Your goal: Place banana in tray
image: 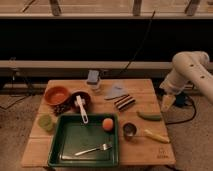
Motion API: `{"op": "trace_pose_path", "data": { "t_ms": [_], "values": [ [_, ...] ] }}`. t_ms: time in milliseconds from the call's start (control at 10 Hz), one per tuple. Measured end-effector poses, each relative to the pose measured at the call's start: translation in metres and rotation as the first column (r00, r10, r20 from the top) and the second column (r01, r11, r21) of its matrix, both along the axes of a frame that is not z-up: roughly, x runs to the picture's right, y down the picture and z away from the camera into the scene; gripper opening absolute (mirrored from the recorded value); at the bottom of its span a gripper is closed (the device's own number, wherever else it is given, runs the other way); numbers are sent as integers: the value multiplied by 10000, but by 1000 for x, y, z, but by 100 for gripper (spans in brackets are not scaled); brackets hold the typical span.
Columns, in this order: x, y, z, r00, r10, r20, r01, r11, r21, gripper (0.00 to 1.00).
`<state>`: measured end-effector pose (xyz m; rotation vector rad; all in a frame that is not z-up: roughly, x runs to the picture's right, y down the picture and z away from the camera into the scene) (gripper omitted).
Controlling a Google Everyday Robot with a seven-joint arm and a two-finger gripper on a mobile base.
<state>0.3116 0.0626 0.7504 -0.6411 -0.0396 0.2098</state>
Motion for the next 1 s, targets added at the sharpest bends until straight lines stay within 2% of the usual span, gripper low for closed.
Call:
{"op": "trace_pose_path", "data": {
  "t_ms": [300,500,700,1000],
  "values": [
    [0,1,2,10000,-44,-36,43,10000,-28,80],
    [3,16,4,9999,-94,-128,94,10000,-22,80],
    [6,49,-4,9996,-247,-100,247,9997,-3,80],
    [16,113,-29,9996,-279,-24,279,9996,-13,80]
  ]
}}
